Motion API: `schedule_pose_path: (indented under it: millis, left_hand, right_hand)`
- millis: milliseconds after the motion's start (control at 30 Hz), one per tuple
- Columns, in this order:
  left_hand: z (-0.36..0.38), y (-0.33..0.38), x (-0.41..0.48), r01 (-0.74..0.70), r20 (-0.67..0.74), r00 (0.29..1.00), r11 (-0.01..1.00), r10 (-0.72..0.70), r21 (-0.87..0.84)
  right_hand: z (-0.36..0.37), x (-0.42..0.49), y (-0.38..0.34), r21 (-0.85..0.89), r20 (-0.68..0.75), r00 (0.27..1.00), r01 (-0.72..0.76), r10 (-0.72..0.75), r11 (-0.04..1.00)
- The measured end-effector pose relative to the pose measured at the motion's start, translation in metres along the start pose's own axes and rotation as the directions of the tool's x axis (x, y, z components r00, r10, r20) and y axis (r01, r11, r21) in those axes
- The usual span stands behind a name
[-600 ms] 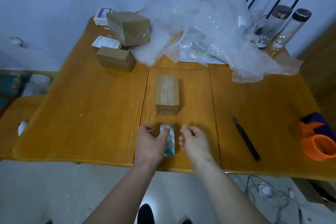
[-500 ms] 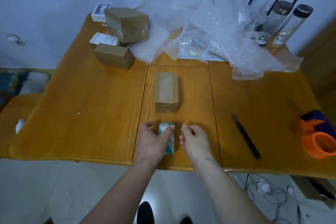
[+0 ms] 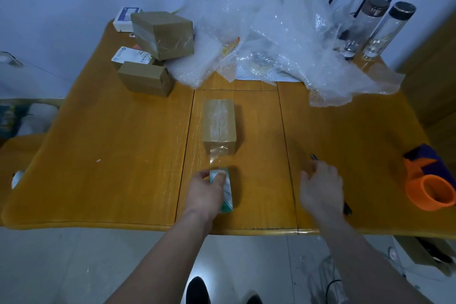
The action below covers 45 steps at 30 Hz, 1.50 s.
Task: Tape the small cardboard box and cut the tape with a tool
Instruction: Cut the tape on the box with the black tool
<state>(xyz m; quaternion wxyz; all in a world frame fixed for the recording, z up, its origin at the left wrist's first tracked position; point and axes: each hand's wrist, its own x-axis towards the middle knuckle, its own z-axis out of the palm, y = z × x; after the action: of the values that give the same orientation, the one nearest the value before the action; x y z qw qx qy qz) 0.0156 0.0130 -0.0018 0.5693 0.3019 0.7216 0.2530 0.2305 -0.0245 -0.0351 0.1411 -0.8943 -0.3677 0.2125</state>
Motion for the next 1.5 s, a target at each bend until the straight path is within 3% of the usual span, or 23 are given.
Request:
schedule_pose_path:
  millis: [100, 233, 633, 833, 1067, 1200, 1367, 1500]
  left_hand:
    - [0.000, -0.001, -0.001, 0.007, -0.003, 1.000, 1.000, -0.007, 0.009]
    - [0.002, -0.002, -0.001, -0.008, -0.026, 1.000, 1.000, 0.009, 0.016]
    - [0.003, 0.003, -0.003, 0.010, -0.052, 0.999, 1.000, -0.010, 0.010]
    - [0.002, 0.004, 0.002, 0.038, -0.027, 0.999, 0.998, -0.040, -0.048]
    - [-0.001, 0.010, 0.004, 0.089, 0.044, 0.995, 0.996, -0.089, -0.008]
    - [-0.004, 0.012, 0.009, 0.119, 0.071, 0.991, 0.993, -0.118, -0.012]
    - [-0.007, 0.014, 0.013, 0.163, 0.107, 0.982, 0.986, -0.158, -0.041]
    - [-0.009, 0.011, 0.017, 0.161, 0.105, 0.982, 0.986, -0.156, -0.046]
  right_hand:
    - [-0.008, 0.015, 0.028, -0.188, -0.044, 0.994, -0.109, 0.102, 0.976]
    - [-0.006, 0.022, 0.048, -0.312, -0.019, 0.993, -0.116, 0.116, 0.943]
    - [0.001, 0.027, 0.050, -0.351, -0.029, 1.000, -0.001, -0.010, 0.936]
    - [-0.006, 0.029, 0.024, -0.253, 0.061, 0.987, 0.162, -0.151, 0.954]
    - [-0.017, 0.021, -0.016, -0.170, 0.121, 0.881, 0.472, -0.457, 0.865]
    - [-0.028, 0.017, -0.042, -0.165, 0.158, 0.774, 0.633, -0.614, 0.756]
    - [-0.039, 0.008, -0.067, -0.311, 0.212, 0.634, 0.765, -0.743, 0.564]
    - [-0.041, 0.008, -0.083, -0.252, 0.274, 0.560, 0.826, -0.782, 0.504]
